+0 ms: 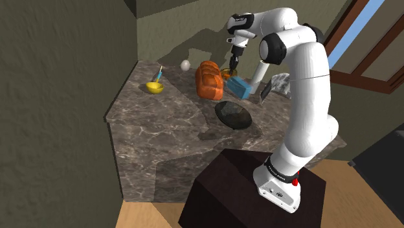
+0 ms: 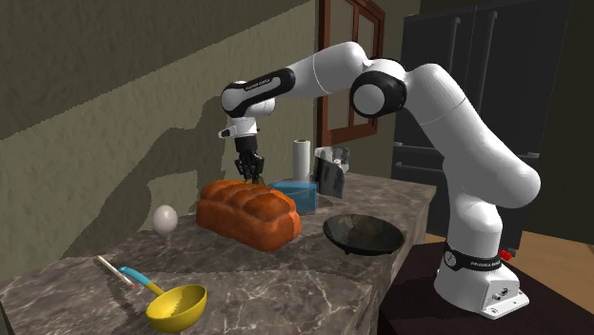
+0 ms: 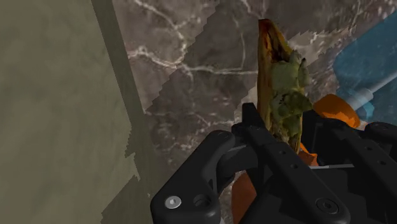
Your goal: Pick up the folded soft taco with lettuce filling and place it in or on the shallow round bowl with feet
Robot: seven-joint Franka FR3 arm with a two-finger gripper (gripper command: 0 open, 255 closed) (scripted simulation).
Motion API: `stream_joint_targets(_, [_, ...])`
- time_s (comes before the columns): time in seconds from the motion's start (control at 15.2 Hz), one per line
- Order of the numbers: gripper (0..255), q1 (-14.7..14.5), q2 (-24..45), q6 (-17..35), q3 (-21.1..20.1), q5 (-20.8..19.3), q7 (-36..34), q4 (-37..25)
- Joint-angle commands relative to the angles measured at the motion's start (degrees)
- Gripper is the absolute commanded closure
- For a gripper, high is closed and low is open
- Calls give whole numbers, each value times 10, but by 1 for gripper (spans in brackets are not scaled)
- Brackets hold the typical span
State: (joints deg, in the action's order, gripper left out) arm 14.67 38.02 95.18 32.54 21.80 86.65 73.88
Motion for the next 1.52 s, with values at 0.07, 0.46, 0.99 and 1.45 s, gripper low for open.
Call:
stream_joint_targets(0.07, [255, -1, -9, 9, 5, -1, -4, -23])
stream_joint_targets(0.46, [255, 5, -11, -35, 11, -1, -9, -67])
stream_joint_targets(0.99, [255, 17, -3, -94, 18, 4, -16, -134])
stream_joint_targets(1.45, [255, -130, -215, 22, 55, -88, -58, 174])
